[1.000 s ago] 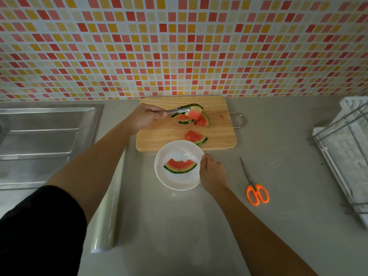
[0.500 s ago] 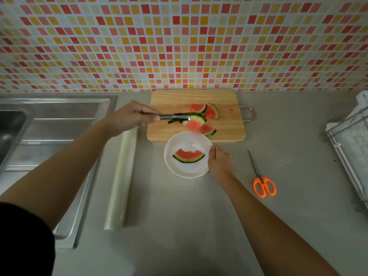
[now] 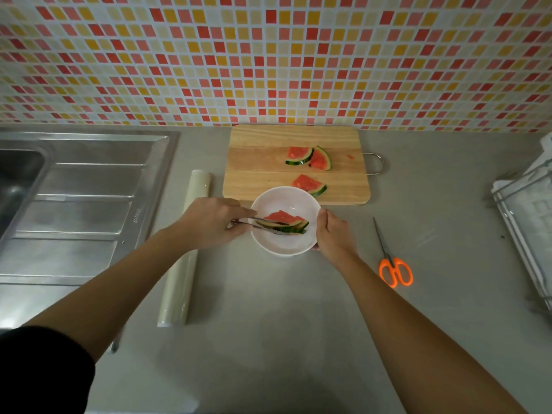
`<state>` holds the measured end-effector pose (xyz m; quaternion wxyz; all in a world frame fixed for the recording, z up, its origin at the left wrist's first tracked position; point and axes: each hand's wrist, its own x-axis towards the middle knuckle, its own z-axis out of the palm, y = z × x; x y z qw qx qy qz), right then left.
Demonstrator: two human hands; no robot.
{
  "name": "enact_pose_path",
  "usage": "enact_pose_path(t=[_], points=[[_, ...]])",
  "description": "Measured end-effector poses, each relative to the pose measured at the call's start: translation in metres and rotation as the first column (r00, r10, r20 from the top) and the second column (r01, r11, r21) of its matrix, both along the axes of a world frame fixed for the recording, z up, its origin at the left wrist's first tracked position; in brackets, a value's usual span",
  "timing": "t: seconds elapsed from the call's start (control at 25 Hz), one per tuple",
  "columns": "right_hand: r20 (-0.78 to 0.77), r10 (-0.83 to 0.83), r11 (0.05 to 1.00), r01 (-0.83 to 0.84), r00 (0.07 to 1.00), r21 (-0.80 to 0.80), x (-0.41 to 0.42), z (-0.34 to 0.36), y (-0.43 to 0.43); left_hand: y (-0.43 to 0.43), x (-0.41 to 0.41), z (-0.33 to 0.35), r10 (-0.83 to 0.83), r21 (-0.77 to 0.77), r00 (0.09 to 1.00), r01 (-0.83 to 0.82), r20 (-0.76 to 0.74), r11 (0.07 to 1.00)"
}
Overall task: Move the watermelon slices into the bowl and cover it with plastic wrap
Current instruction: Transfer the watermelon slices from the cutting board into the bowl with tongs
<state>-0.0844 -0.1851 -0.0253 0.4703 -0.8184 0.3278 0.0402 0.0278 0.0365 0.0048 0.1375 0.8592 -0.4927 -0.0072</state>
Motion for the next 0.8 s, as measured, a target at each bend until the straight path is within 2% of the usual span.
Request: enact_pose_path(t=[0.28, 0.44, 0.52, 0.6, 0.68, 0.72, 0.8], points=[[0.007, 0.001, 1.0, -0.001, 1.0, -0.005, -0.001, 0.001, 0.0, 0.009, 0.004, 0.012, 0.063, 0.026, 0.995, -0.061, -0.084, 0.998], [0.009, -0.005, 1.0, 0.005, 1.0, 0.002, -0.001, -0.001, 0.001, 0.004, 0.023, 0.024, 0.223, -0.092, 0.962, -0.239, -0.157, 0.967], [0.009, -0.004, 1.0, 0.004, 1.0, 0.003, -0.001, -0.001, 0.001, -0.017, 0.037, 0.022, 0.348, -0.003, 0.92, -0.354, -0.18, 0.935], [0.009, -0.003, 1.0, 0.003, 1.0, 0.003, -0.001, -0.002, 0.0, -0.043, 0.052, 0.013, 0.436, 0.091, 0.809, -0.438, -0.395, 0.894], [0.011, 0.009, 1.0, -0.009, 1.0, -0.009, -0.001, -0.003, 0.0, -0.063, 0.066, 0.002, 0.446, 0.116, 0.675, -0.475, -0.588, 0.872], [0.011, 0.026, 0.999, -0.025, 1.0, -0.029, -0.002, -0.004, 0.0, -0.07, 0.073, -0.005, 0.425, 0.112, 0.672, -0.456, -0.607, 0.883], [0.005, 0.062, 0.996, -0.062, 0.998, -0.069, -0.001, -0.006, -0.001, -0.079, 0.083, -0.013, 0.372, 0.118, 0.726, -0.377, -0.579, 0.919]])
